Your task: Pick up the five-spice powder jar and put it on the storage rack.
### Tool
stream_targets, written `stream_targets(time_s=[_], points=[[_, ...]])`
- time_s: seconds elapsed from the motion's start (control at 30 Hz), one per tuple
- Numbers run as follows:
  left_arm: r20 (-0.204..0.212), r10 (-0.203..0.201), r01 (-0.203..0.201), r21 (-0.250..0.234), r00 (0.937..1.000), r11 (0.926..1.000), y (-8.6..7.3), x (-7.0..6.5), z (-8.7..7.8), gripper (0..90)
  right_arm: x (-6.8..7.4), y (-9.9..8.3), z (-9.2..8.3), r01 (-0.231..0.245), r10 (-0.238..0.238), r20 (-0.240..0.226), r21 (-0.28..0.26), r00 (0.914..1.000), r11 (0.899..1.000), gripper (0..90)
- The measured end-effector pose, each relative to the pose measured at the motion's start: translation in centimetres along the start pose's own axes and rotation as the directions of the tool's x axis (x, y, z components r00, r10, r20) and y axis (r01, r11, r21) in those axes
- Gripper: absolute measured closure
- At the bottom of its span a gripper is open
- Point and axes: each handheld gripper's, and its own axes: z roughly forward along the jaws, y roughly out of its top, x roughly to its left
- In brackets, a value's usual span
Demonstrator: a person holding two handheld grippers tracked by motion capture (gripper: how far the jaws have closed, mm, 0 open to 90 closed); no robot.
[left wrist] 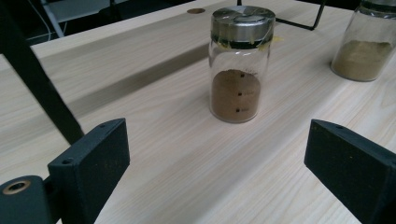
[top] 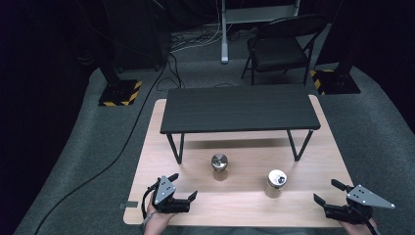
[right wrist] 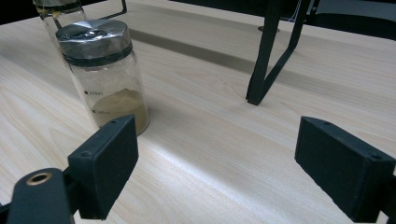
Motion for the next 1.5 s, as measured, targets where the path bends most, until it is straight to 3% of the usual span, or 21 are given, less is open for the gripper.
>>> stream_targets(time_s=[1.07,1.5], points=[[0.058,0.027,-0.030,0.039,0.9979,0.9988,2.2,-0.6,6.3,6.6,-0.1,0.0,0.1,-0.002,0.002,-0.008,0.003,1.0000,1.000,12.0],[0.086,-0.016,0.014,0.015,0.9962,0.9998,2.5,-1.0,9.5,7.2,-0.2,0.0,0.1,-0.002,0.002,-0.012,0.006,0.9999,1.000,12.0]])
